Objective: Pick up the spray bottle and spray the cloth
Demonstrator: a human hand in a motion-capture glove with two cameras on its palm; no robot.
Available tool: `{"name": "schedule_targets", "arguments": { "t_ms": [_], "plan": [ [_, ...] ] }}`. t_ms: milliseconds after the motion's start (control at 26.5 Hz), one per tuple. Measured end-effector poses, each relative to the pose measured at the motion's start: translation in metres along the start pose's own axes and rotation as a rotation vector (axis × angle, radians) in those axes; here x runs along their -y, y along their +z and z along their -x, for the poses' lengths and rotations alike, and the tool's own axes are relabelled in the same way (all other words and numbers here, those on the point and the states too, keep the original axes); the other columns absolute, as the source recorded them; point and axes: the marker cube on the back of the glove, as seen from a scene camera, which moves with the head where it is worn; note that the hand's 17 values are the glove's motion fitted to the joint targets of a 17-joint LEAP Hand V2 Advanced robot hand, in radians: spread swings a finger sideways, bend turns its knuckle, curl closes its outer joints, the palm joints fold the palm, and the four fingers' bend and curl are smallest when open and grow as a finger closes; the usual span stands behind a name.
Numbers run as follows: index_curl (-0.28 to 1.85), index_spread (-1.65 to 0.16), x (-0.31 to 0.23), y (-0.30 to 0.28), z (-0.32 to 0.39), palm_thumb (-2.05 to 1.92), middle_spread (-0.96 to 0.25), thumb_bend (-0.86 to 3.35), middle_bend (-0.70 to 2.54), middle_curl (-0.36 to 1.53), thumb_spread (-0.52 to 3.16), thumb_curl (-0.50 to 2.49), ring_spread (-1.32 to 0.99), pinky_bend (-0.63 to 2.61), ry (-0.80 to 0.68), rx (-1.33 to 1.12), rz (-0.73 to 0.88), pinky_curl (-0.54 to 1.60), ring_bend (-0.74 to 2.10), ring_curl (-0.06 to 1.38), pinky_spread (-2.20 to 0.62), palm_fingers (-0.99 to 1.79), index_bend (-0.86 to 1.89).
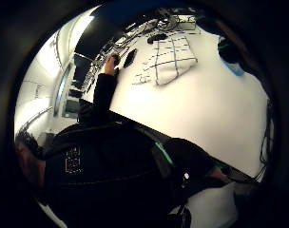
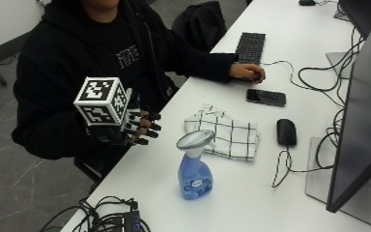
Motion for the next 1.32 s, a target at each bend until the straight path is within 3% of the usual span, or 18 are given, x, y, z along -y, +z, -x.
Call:
{"name": "schedule_targets", "arguments": {
  "t_ms": [414,678,1319],
  "plan": [
    [0.1,-0.34,0.032,0.001,-0.002,0.45,-0.15,0.17,0.44,0.22,0.8,0.15,-0.19,0.39,0.045,-0.015,-0.026,0.22,0.52,0.24,0.04,0.66,0.1],
    [0.15,-0.37,0.014,-0.023,-0.063,0.45,-0.17,0.1,0.41,0.26,0.92,0.18,-0.21,0.35,0.082,-0.04,0.049,0.24,0.49,0.26,0.06,0.71,0.16],
    [0.2,-0.37,0.087,-0.056,-0.165,0.59,-0.2,0.05,0.41,0.34,1.03,0.26,-0.24,0.25,0.216,0.139,-0.034,0.28,0.51,0.32,0.03,0.87,0.1]
  ]
}}
